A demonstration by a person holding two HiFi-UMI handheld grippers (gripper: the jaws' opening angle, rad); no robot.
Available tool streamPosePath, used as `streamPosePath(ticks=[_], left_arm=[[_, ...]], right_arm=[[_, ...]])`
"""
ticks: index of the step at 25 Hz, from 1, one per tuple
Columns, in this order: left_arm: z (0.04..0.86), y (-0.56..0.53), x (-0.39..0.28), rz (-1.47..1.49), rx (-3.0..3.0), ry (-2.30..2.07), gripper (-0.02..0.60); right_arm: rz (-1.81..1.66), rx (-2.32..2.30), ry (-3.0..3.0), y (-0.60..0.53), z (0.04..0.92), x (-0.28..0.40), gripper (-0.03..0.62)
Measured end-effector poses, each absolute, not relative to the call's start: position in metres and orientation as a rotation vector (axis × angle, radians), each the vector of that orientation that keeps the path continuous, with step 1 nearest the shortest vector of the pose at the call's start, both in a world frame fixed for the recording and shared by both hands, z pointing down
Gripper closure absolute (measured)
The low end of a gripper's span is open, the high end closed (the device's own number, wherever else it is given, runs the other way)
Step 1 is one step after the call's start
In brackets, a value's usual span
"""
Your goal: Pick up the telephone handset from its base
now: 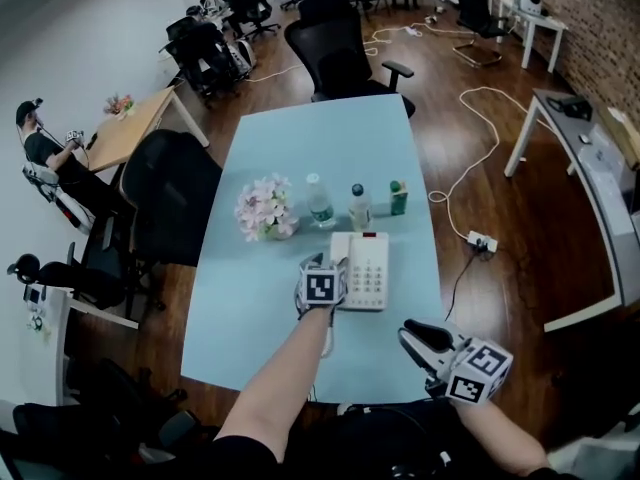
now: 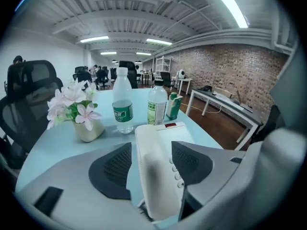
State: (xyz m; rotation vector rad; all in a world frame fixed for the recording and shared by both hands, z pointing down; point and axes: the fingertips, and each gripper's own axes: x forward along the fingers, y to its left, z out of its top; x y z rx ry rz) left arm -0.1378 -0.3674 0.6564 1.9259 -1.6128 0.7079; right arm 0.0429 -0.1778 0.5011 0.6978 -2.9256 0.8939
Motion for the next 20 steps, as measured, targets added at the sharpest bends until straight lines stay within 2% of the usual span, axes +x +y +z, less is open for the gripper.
streamPosePath(ticks=[14, 20], left_arm=[[0.717, -0.402, -0.132, 0.814, 1.805, -1.542, 0.306], [0.716, -0.400, -0.132, 0.728, 1.773, -1.507, 0.341]], right_arm=[[0.991, 0.809, -2.867, -0.205, 0.523, 0.079, 0.499], [0.982, 0.836, -2.869, -0.201, 0.518, 0.079, 0.499]])
